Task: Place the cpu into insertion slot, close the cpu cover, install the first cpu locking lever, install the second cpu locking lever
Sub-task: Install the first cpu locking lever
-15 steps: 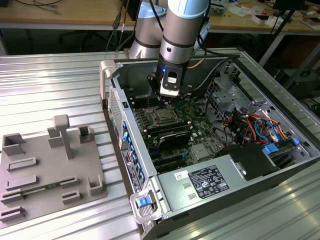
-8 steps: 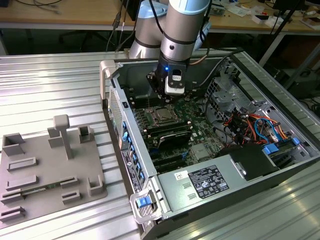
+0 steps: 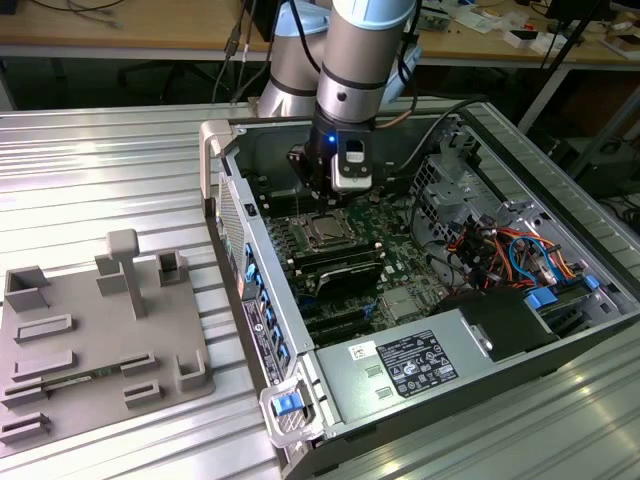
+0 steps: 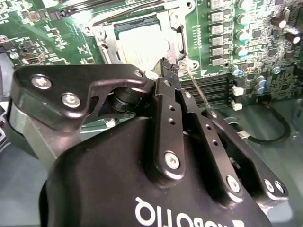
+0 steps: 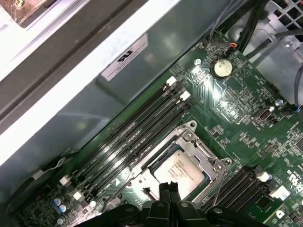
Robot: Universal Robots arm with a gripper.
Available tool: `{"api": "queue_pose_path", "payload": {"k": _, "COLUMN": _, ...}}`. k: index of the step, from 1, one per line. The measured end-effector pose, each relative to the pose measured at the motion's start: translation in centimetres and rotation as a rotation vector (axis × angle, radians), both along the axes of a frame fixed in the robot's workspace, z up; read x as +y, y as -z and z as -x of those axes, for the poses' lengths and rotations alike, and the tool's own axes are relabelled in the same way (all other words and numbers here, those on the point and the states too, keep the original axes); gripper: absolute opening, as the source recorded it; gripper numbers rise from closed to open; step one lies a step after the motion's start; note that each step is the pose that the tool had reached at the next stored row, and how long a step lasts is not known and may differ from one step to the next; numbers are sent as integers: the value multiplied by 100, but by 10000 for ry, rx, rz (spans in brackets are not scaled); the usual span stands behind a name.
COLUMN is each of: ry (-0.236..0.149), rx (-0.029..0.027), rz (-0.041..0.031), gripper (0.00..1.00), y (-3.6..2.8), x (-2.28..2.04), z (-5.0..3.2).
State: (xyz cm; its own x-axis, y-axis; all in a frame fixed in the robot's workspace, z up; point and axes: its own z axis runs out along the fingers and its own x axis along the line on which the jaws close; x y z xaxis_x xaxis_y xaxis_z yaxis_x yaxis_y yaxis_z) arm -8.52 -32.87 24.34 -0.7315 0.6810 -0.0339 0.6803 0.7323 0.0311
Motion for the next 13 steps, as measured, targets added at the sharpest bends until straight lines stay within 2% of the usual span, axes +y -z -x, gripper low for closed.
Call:
{"api": "queue_pose_path", "payload": {"k": 5, "ry": -119, "rx": 0, "rz": -16, "gripper": 11, "y": 1, "x": -19, "z": 71}}
{"api": "queue_pose_path", "payload": {"k": 6, "ry": -160, "rx": 0, "rz": -15, "gripper": 11, "y": 0, "x": -25, "z": 105}}
{"api": "queue_pose_path", "payload": {"k": 13, "ry": -394, "rx": 1, "rz": -15, "gripper": 11, "y": 1, "x": -35, "z": 206}}
